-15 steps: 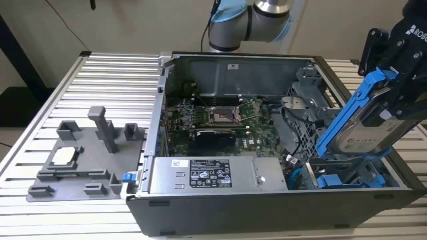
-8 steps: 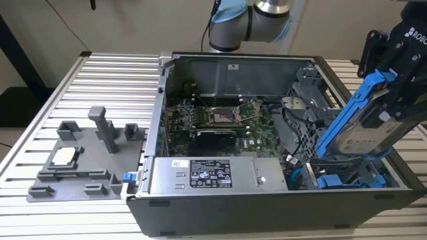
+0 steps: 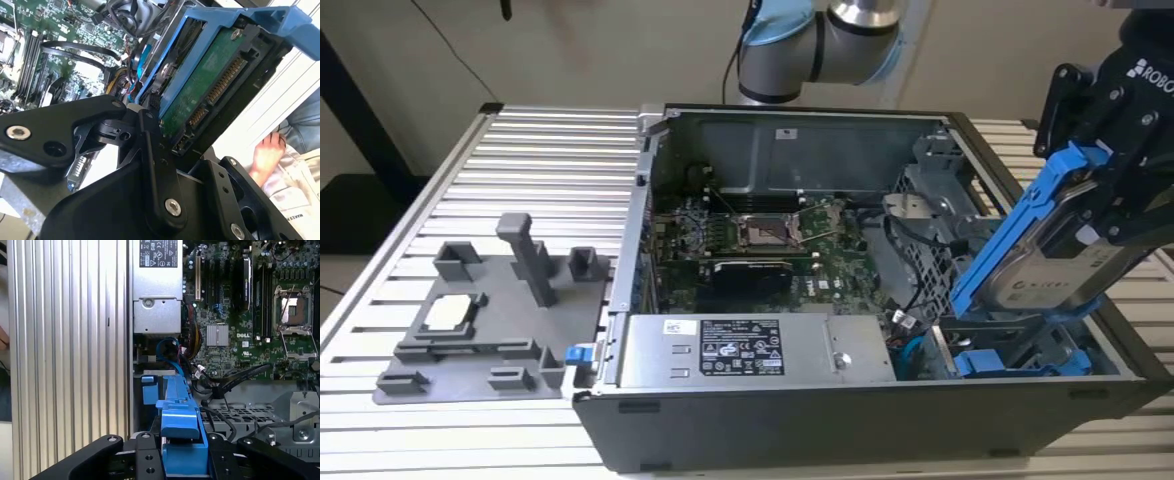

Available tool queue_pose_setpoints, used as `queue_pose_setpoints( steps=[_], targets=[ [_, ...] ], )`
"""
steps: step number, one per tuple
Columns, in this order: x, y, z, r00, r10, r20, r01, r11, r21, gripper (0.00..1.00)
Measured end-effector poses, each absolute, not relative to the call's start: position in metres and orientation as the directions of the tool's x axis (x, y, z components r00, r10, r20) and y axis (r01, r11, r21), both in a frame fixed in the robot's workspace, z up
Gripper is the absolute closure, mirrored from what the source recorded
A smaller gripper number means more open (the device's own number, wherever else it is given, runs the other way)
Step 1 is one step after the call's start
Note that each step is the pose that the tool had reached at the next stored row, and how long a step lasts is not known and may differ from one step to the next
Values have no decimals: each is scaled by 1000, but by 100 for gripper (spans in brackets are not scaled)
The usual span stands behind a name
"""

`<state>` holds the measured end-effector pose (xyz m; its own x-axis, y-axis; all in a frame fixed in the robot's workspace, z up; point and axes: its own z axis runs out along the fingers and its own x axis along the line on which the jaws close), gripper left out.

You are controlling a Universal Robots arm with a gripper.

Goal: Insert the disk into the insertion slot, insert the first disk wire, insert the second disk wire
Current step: 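Insert the disk into the insertion slot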

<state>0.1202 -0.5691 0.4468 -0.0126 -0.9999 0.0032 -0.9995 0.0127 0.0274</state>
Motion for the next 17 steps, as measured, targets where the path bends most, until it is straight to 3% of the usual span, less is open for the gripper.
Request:
queue_pose_setpoints(
  steps=[17],
  targets=[
    [120, -569, 443, -13, -1000, 3, -1000, 13, 27, 67]
  ],
)
